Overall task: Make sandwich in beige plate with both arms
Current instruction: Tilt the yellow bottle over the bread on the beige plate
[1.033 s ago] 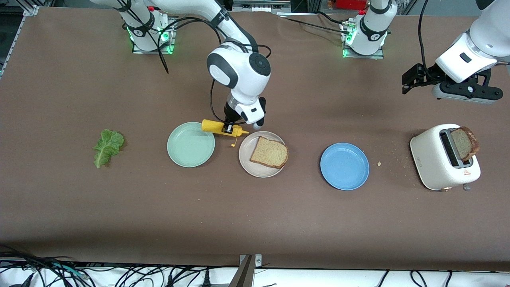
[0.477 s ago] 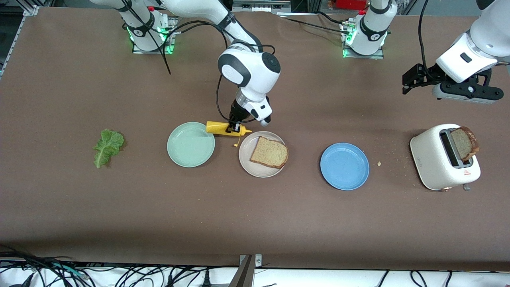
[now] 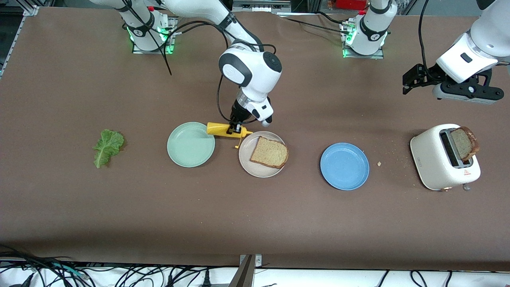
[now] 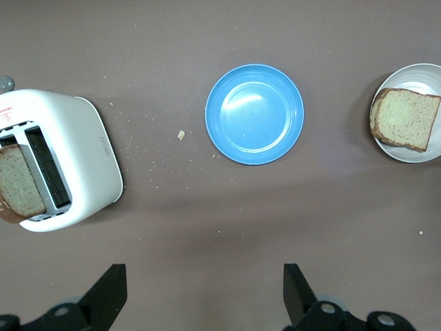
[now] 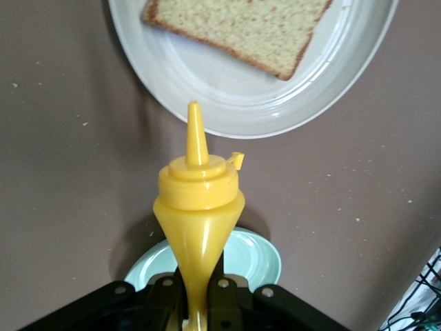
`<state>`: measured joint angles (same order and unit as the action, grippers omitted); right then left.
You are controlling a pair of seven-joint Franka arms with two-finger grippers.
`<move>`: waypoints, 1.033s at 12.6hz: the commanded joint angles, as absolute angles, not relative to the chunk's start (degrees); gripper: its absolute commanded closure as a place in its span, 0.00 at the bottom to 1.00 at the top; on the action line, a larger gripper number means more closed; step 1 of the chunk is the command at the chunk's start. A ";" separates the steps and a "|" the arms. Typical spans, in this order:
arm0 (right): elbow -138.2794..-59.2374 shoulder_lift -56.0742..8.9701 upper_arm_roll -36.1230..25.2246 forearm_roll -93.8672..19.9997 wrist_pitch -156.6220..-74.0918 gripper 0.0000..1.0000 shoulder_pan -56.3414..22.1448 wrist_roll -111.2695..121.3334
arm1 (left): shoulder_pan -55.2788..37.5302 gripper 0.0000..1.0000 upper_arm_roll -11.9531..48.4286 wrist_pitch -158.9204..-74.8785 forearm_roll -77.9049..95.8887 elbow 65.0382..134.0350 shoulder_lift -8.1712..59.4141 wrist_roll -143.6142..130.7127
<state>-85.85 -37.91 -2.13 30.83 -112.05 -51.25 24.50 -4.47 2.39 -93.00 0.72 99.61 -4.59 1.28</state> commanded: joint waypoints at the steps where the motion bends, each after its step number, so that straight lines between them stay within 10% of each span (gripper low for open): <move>1: -82.71 -38.23 -2.37 30.94 -109.25 0.88 -51.68 24.26 | -4.13 0.00 2.37 -92.81 1.67 98.35 -3.96 1.85; 13: -82.35 -31.30 -2.02 10.93 -109.95 0.88 -42.64 29.52 | -4.04 0.00 2.20 -92.81 1.67 98.44 -3.96 1.85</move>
